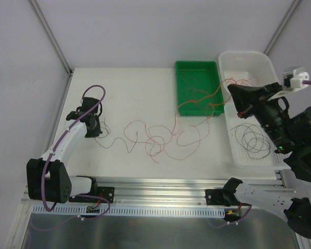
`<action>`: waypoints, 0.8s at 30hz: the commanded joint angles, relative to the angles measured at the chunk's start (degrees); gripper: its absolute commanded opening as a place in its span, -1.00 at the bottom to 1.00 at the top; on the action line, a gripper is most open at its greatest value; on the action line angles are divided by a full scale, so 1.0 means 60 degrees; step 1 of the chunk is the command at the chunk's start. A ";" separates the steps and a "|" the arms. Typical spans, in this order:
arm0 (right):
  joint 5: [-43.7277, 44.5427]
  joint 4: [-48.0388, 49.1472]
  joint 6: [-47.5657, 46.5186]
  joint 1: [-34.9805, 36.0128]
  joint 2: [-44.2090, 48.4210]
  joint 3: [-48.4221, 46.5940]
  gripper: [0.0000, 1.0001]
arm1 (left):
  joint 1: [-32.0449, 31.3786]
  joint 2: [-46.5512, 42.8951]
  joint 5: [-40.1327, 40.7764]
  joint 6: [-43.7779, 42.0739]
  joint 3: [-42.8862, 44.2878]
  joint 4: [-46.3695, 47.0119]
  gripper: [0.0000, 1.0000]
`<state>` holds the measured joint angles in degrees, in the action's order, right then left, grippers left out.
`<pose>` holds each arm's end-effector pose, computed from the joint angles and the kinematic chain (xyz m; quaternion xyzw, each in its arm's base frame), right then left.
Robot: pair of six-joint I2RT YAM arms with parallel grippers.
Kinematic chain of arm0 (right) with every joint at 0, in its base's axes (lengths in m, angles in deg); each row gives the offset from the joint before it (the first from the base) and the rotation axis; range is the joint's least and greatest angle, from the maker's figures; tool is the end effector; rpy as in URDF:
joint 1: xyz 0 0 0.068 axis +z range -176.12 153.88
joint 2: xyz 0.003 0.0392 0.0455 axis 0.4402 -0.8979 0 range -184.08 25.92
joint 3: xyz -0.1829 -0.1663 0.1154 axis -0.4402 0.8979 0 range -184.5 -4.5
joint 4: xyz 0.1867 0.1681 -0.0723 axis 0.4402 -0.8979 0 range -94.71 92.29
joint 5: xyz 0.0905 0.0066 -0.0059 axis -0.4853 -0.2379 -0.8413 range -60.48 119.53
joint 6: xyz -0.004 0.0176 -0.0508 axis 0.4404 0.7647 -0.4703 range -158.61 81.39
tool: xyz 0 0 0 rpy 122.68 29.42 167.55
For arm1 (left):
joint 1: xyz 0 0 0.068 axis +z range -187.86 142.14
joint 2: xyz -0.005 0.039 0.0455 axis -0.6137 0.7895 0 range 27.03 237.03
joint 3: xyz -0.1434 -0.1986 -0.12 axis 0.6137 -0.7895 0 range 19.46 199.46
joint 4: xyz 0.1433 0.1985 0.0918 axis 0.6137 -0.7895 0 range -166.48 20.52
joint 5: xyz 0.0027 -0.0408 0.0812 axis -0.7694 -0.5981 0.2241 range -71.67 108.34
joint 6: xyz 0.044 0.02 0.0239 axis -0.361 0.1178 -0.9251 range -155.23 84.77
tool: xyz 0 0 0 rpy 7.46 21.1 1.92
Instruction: Untangle the cables
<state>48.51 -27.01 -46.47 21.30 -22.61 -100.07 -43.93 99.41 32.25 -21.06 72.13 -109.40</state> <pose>0.0564 0.0442 0.5643 -0.1518 0.5770 0.1780 0.7825 0.2454 -0.0175 0.2453 -0.0993 0.9534 0.0694 0.2765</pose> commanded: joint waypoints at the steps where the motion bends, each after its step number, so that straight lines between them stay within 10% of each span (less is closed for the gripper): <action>1: -0.0190 -0.0973 0.0781 -0.0139 -0.1151 0.0736 -0.99 | -0.0117 0.0022 0.0480 -0.0004 0.0173 -0.0246 -1.00; 6: -0.2074 -0.1651 0.2011 -0.0928 -0.1681 0.2213 -0.99 | -0.0161 -0.0313 -0.0368 0.0011 0.0261 -0.0202 -0.81; 17: -0.4863 -0.0932 0.3141 -0.0989 -0.2604 0.2130 -0.99 | -0.0776 -0.2862 -0.4937 0.0347 -0.0310 0.1597 0.92; 24: -0.5097 -0.0493 0.3404 -0.0974 -0.2619 0.1602 -0.98 | -0.1390 -0.4823 -0.7575 0.1370 -0.1129 0.3484 0.98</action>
<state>20.07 -33.93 -28.19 15.49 -39.66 -87.51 -50.46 73.47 -2.79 -17.02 67.95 -96.50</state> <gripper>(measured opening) 0.020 0.990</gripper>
